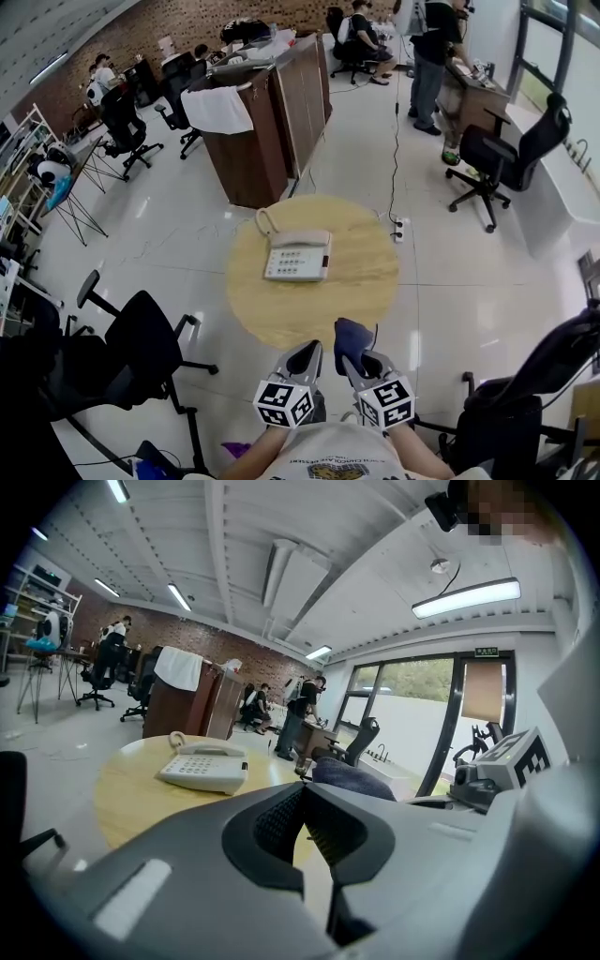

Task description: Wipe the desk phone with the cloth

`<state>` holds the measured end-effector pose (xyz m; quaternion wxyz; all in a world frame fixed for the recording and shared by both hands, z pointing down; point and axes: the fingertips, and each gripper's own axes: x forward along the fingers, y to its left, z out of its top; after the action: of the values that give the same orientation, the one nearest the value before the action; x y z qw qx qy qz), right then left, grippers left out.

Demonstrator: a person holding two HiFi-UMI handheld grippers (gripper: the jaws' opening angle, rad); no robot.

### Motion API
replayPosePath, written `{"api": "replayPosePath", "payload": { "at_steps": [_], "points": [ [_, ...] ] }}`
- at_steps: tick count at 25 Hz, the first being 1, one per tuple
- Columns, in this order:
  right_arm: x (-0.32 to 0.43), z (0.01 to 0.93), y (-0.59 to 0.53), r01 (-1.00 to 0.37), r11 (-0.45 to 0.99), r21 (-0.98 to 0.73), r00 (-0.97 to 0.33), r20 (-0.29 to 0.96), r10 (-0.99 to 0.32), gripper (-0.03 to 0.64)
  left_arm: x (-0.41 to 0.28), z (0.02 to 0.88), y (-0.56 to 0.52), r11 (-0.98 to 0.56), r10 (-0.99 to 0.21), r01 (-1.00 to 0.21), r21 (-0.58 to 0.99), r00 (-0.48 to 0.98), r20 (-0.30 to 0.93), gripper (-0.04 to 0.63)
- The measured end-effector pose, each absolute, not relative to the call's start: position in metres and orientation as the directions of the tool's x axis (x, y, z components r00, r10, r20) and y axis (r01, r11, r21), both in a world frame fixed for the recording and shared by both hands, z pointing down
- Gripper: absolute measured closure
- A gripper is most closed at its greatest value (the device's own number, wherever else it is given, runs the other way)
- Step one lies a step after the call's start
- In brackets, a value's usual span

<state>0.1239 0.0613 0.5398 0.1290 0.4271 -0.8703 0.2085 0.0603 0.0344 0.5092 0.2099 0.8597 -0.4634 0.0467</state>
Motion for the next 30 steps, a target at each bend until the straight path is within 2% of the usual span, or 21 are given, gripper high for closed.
{"api": "replayPosePath", "payload": {
  "at_steps": [14, 30],
  "points": [
    [0.088, 0.533, -0.012, -0.805, 0.547, -0.23, -0.589, 0.422, -0.689, 0.551, 0.026, 0.509, -0.042, -0.486, -0.767, -0.801, 0.348, 0.582, 0.269, 0.603],
    [0.001, 0.53, -0.074, -0.776, 0.608, -0.168, -0.611, 0.442, -0.657, 0.551, -0.045, 0.516, -0.109, -0.471, -0.782, -0.799, 0.374, 0.574, 0.242, 0.603]
  ]
}}
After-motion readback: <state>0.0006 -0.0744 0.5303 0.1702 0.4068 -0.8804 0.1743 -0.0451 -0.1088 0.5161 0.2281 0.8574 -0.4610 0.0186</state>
